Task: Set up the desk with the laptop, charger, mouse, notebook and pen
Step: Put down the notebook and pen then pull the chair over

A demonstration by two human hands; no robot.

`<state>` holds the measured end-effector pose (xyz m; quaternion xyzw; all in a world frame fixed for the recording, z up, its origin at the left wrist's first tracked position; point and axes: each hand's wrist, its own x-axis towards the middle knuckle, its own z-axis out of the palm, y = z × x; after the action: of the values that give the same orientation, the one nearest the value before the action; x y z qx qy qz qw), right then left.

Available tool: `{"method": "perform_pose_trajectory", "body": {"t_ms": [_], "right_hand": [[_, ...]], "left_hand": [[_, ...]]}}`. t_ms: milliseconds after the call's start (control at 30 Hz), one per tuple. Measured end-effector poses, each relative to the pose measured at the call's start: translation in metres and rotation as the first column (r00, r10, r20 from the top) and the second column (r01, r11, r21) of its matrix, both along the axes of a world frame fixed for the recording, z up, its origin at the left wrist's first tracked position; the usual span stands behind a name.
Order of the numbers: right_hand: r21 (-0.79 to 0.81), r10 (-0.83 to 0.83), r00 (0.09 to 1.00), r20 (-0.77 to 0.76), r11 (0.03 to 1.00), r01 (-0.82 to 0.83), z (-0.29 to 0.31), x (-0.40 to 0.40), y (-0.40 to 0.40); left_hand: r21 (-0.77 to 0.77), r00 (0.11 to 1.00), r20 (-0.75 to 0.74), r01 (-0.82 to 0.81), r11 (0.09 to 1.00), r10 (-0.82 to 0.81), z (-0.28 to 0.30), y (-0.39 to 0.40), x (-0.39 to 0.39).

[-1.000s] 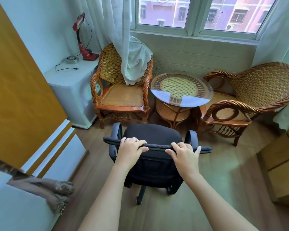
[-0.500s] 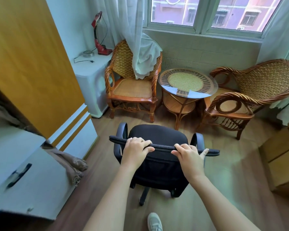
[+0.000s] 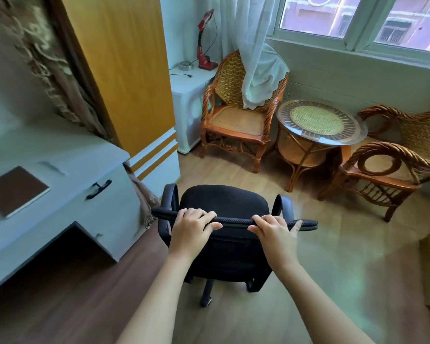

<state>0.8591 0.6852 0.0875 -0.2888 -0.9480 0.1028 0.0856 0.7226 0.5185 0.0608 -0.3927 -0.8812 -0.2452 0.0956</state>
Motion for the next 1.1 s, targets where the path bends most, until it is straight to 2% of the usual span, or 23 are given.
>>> {"method": "perform_pose_trajectory", "body": {"t_ms": [267,467,633,800,967,1100], "right_hand": [[-0.103,0.217,0.976,0.022,0.971,-0.214,0.007,0.022,-0.061],[-0.071,0.397,0.917,-0.030,0.915,-0.398,0.008,0.036,-0.112],[-0.041,0.528,0.849,-0.005,0.848,-0.528,0.011,0.040,-0.155],[-0.045,0.622,0.783,0.000,0.782,-0.622,0.014,0.036,-0.200],[-0.068,0.681,0.732,-0.006,0.730,-0.680,0.012,0.026,-0.247],[-0.066,0.724,0.690,0.009,0.689,-0.722,0.010,0.012,-0.284]], "left_hand": [[0.012,0.972,-0.065,-0.225,0.974,0.226,-0.003,-0.091,0.064],[-0.006,0.901,-0.089,-0.426,0.905,0.424,0.005,-0.157,0.117],[-0.013,0.820,-0.050,-0.571,0.821,0.570,0.012,-0.202,0.157],[-0.014,0.721,0.056,-0.691,0.722,0.691,0.020,-0.246,0.178],[-0.054,0.654,0.156,-0.743,0.667,0.740,0.020,-0.295,0.181],[-0.045,0.617,0.136,-0.778,0.627,0.775,0.017,-0.332,0.179]]}}
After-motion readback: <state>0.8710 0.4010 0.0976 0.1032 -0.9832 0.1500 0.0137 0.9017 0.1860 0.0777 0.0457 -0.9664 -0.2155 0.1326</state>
